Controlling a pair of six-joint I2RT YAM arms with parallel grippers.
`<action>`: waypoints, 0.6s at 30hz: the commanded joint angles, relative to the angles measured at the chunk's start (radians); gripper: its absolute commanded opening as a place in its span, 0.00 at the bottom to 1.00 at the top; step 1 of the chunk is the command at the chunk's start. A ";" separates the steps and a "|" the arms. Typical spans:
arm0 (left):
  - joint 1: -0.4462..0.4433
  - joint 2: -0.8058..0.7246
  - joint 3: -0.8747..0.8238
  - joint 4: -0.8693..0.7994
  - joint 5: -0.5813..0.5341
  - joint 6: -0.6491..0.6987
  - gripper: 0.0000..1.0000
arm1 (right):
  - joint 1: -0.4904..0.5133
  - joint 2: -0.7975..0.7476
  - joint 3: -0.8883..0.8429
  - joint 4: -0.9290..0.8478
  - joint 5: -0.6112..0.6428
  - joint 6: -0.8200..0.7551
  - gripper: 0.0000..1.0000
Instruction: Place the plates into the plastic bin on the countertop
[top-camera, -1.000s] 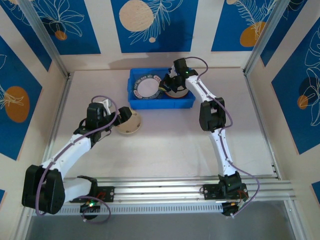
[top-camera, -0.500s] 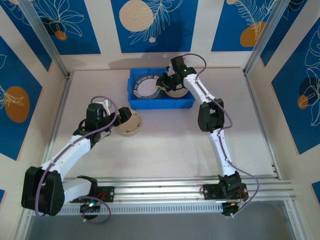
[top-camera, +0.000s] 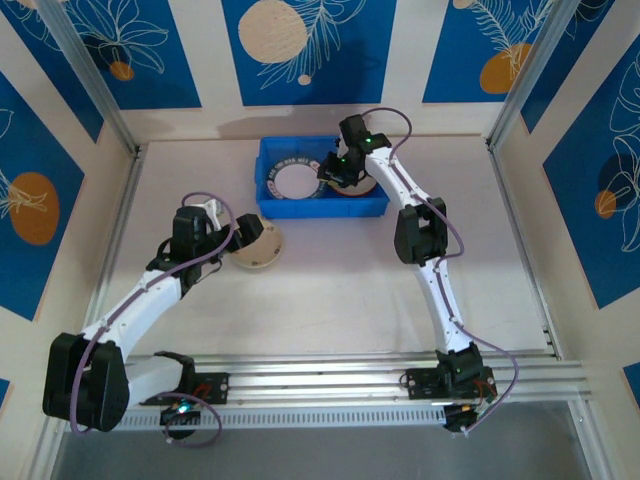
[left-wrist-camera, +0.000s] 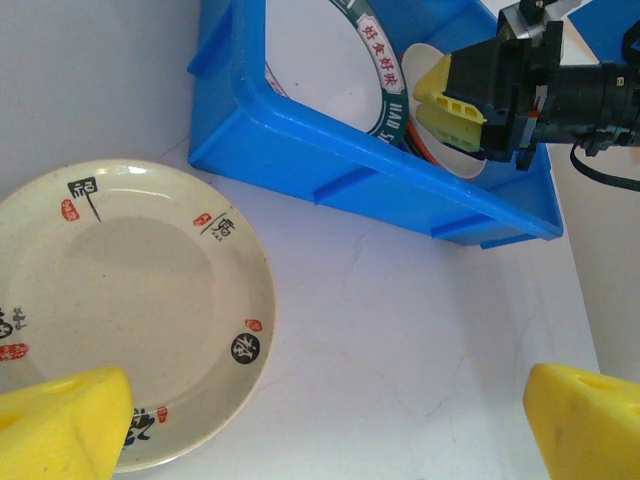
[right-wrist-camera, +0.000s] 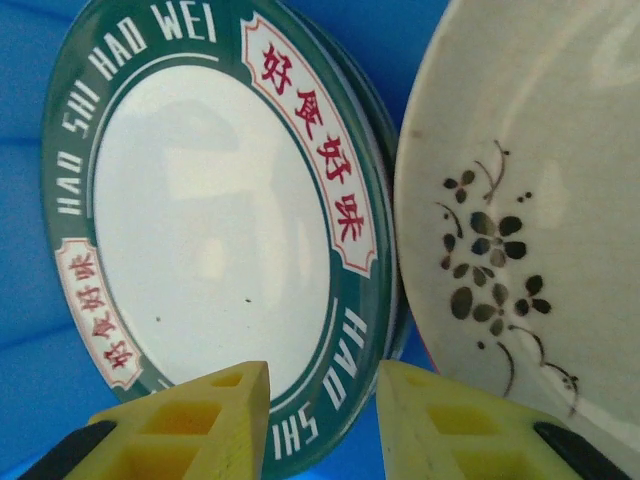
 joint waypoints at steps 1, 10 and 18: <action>-0.006 -0.007 -0.014 0.042 0.002 -0.005 1.00 | 0.002 -0.064 0.010 -0.044 0.031 -0.035 0.35; -0.006 -0.006 -0.017 0.045 0.003 -0.001 1.00 | 0.005 -0.062 -0.015 -0.017 0.007 -0.031 0.35; -0.007 0.016 -0.022 0.064 0.010 0.005 1.00 | 0.020 -0.057 0.031 -0.032 0.023 -0.071 0.34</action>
